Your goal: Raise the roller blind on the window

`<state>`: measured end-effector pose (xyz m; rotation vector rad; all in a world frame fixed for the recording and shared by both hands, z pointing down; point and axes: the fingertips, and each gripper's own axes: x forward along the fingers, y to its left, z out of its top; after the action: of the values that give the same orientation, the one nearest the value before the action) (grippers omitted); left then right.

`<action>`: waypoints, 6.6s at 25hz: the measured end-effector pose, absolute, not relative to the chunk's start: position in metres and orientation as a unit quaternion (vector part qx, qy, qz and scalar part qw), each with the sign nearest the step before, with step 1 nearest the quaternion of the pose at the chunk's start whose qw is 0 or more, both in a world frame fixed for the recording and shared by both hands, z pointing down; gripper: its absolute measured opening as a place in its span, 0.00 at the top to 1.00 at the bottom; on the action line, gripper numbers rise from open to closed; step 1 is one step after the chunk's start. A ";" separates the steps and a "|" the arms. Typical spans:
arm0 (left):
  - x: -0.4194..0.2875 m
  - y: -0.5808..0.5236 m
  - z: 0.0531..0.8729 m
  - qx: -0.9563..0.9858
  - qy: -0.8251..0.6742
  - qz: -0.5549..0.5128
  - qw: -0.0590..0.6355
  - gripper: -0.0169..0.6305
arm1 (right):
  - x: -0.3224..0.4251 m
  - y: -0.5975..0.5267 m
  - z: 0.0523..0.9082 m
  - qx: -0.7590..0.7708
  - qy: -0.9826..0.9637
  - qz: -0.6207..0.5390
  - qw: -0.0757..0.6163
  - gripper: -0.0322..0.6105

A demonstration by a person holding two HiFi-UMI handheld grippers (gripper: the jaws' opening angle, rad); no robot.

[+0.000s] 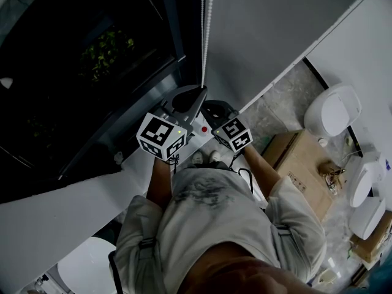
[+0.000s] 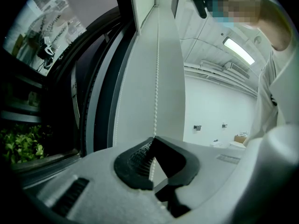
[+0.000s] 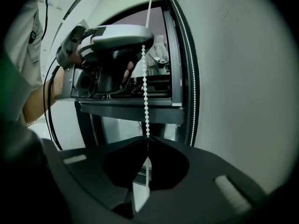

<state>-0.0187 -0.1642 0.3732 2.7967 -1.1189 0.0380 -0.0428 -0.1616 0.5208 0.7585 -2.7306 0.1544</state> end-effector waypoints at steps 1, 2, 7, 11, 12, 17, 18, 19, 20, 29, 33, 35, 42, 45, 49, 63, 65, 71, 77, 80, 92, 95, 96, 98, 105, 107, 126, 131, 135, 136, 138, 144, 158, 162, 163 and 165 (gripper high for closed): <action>-0.018 -0.163 0.373 0.927 -0.370 0.015 0.063 0.95 | -0.042 -0.161 0.521 0.265 -0.951 0.054 0.151 0.93; -0.018 -0.162 0.373 0.927 -0.370 0.016 0.061 0.95 | -0.042 -0.160 0.520 0.266 -0.950 0.055 0.151 0.93; -0.017 -0.161 0.373 0.926 -0.372 0.014 0.058 0.95 | -0.042 -0.156 0.519 0.272 -0.950 0.059 0.144 0.93; -0.019 -0.163 0.373 0.925 -0.375 0.014 0.057 0.95 | -0.041 -0.153 0.516 0.275 -0.950 0.059 0.138 0.92; -0.020 -0.162 0.373 0.925 -0.376 0.014 0.056 0.95 | -0.040 -0.151 0.513 0.276 -0.950 0.059 0.135 0.92; -0.026 -0.161 0.372 0.922 -0.383 0.013 0.054 0.95 | -0.029 -0.150 0.487 0.286 -0.951 0.055 0.106 0.89; -0.027 -0.162 0.372 0.921 -0.385 0.014 0.053 0.95 | -0.026 -0.151 0.478 0.290 -0.950 0.051 0.100 0.89; -0.028 -0.162 0.372 0.921 -0.386 0.014 0.053 0.95 | -0.022 -0.152 0.470 0.295 -0.950 0.047 0.094 0.89; -0.029 -0.162 0.372 0.920 -0.387 0.014 0.053 0.95 | -0.020 -0.154 0.461 0.299 -0.949 0.042 0.088 0.89; -0.029 -0.164 0.372 0.918 -0.393 0.018 0.050 0.95 | -0.009 -0.164 0.363 0.322 -0.946 -0.016 0.033 0.88; -0.028 -0.165 0.372 0.917 -0.395 0.022 0.048 0.95 | -0.012 -0.165 0.325 0.317 -0.948 -0.036 0.012 0.86; -0.027 -0.166 0.372 0.917 -0.395 0.024 0.047 0.96 | -0.015 -0.164 0.307 0.311 -0.949 -0.047 0.003 0.85; -0.023 -0.169 0.373 0.916 -0.398 0.027 0.045 0.95 | -0.027 -0.167 0.265 0.296 -0.952 -0.071 -0.021 0.82; -0.023 -0.169 0.373 0.916 -0.399 0.028 0.043 0.95 | -0.030 -0.168 0.248 0.289 -0.953 -0.081 -0.033 0.81; -0.020 -0.169 0.373 0.917 -0.397 0.029 0.040 0.95 | -0.033 -0.170 0.228 0.282 -0.953 -0.097 -0.043 0.82; -0.017 -0.173 0.377 0.919 -0.391 0.022 0.048 0.95 | -0.037 -0.172 0.224 0.288 -0.951 -0.103 -0.050 0.93; -0.017 -0.174 0.381 0.919 -0.391 0.025 0.052 0.95 | -0.037 -0.172 0.228 0.289 -0.951 -0.103 -0.045 0.93; -0.016 -0.174 0.404 0.916 -0.392 0.036 0.075 0.95 | -0.037 -0.174 0.251 0.291 -0.952 -0.092 -0.028 0.93; -0.015 -0.171 0.423 0.915 -0.391 0.044 0.092 0.95 | -0.036 -0.173 0.270 0.294 -0.952 -0.080 -0.016 0.93; -0.015 -0.169 0.432 0.914 -0.391 0.051 0.097 0.95 | -0.036 -0.173 0.278 0.296 -0.952 -0.074 -0.011 0.93; -0.016 -0.167 0.472 0.909 -0.390 0.076 0.125 0.95 | -0.037 -0.172 0.316 0.302 -0.952 -0.048 0.013 0.93; -0.016 -0.167 0.483 0.907 -0.390 0.081 0.133 0.95 | -0.037 -0.170 0.329 0.301 -0.953 -0.040 0.022 0.93; -0.016 -0.167 0.486 0.907 -0.390 0.083 0.135 0.95 | -0.038 -0.170 0.332 0.301 -0.953 -0.039 0.025 0.93; -0.017 -0.166 0.492 0.906 -0.390 0.085 0.139 0.95 | -0.039 -0.169 0.338 0.301 -0.953 -0.036 0.030 0.93; -0.017 -0.166 0.515 0.903 -0.389 0.094 0.153 0.95 | -0.041 -0.167 0.360 0.301 -0.952 -0.027 0.048 0.93; -0.017 -0.165 0.521 0.903 -0.389 0.098 0.158 0.95 | -0.041 -0.166 0.363 0.301 -0.952 -0.025 0.051 0.93; -0.023 -0.157 0.530 0.895 -0.404 0.114 0.153 0.95 | -0.037 -0.164 0.385 0.301 -0.951 -0.012 0.068 0.93; -0.030 -0.148 0.509 0.895 -0.409 0.099 0.145 0.88 | -0.037 -0.165 0.385 0.299 -0.952 -0.013 0.067 0.93; -0.040 -0.145 0.470 0.898 -0.415 0.072 0.123 0.87 | -0.036 -0.168 0.385 0.300 -0.952 -0.013 0.067 0.93; -0.043 -0.146 0.458 0.899 -0.417 0.064 0.116 0.87 | -0.035 -0.168 0.385 0.300 -0.952 -0.014 0.065 0.93; -0.049 -0.147 0.433 0.901 -0.420 0.051 0.099 0.86 | -0.035 -0.169 0.384 0.300 -0.952 -0.015 0.063 0.93; -0.054 -0.149 0.360 0.907 -0.419 0.018 0.040 0.85 | -0.035 -0.170 0.381 0.301 -0.951 -0.016 0.062 0.93; -0.024 -0.169 0.263 0.917 -0.397 0.001 -0.041 0.81 | -0.038 -0.166 0.386 0.297 -0.952 -0.018 0.070 0.93; -0.018 -0.177 0.255 0.917 -0.396 0.002 -0.045 0.81 | -0.040 -0.166 0.385 0.295 -0.953 -0.019 0.071 0.93; -0.016 -0.179 0.254 0.917 -0.396 0.003 -0.046 0.82 | -0.040 -0.165 0.386 0.294 -0.953 -0.019 0.074 0.93; -0.015 -0.181 0.254 0.917 -0.396 0.007 -0.045 0.90 | -0.041 -0.164 0.386 0.292 -0.953 -0.021 0.074 0.93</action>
<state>-0.0149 -0.1810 0.2535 2.9675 -1.2819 0.0229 -0.0412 -0.1645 0.3858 0.8771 -2.8623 -0.0643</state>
